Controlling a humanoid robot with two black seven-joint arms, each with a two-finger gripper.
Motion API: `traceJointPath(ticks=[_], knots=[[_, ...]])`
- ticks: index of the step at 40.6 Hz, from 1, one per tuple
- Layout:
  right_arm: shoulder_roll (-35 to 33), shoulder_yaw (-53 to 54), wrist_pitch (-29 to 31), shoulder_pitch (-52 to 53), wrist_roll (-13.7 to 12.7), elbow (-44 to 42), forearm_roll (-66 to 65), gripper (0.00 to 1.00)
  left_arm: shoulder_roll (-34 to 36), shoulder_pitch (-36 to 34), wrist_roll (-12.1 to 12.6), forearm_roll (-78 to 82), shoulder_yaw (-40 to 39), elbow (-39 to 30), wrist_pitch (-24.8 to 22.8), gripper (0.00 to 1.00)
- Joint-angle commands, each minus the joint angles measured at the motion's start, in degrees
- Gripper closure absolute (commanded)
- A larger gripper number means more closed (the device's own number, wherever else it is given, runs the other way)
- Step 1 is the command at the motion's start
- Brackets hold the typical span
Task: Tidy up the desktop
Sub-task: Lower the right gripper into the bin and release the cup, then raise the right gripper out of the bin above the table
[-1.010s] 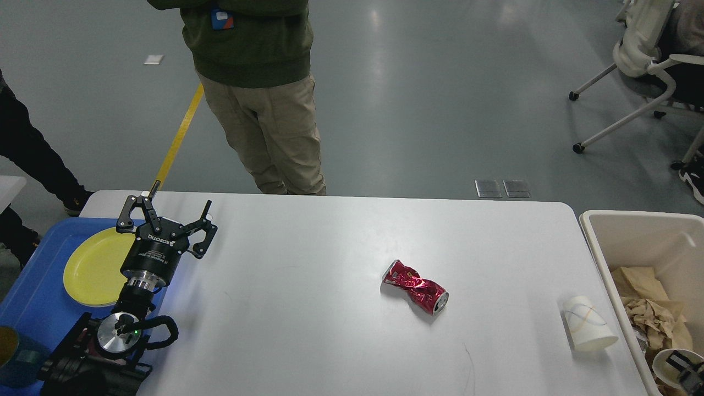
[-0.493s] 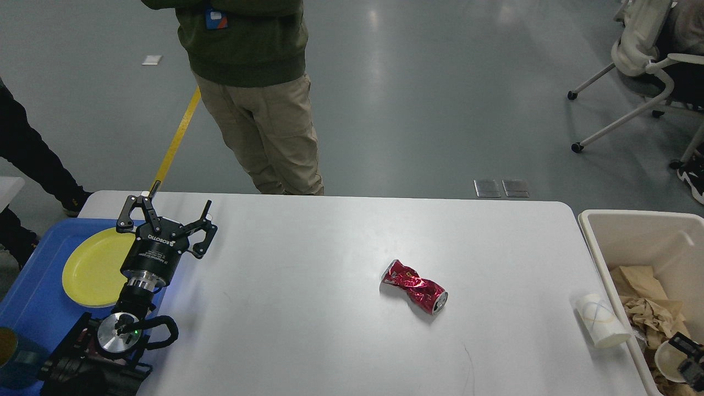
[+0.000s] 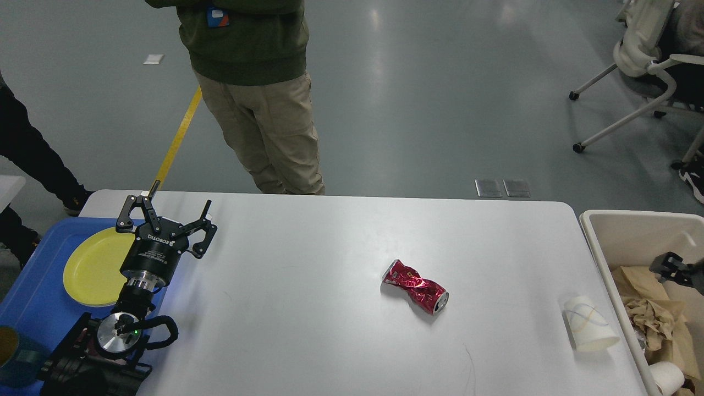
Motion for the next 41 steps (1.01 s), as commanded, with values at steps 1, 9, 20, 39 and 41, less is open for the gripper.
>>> traceJointPath(ticks=[1,9,20,39,41], knots=[[2.0,-5.2,3.8,12.9,-0.4,10.8,-0.2,0.00,0.0,0.0,0.0,0.0,0.0,0.0,0.0,0.04],[9.7,-10.9,12.7,30.8,-3.8,23.3,0.0,0.00,0.0,0.0,0.0,0.0,0.0,0.0,0.0,0.04],[14.7,-6.8,24.8,48.4,-3.7,29.5,1.0,0.00,0.0,0.0,0.0,0.0,0.0,0.0,0.0,0.04],[19.9,-4.6,24.2,65.1,0.1,45.3,2.5,0.00,0.0,0.0,-0.1,0.0,-0.1,0.0,0.0,0.04],[20.9,-4.8,24.3,65.1,3.2,45.5,2.0,0.00,0.0,0.0,0.0,0.0,-0.1,0.0,0.0,0.04]])
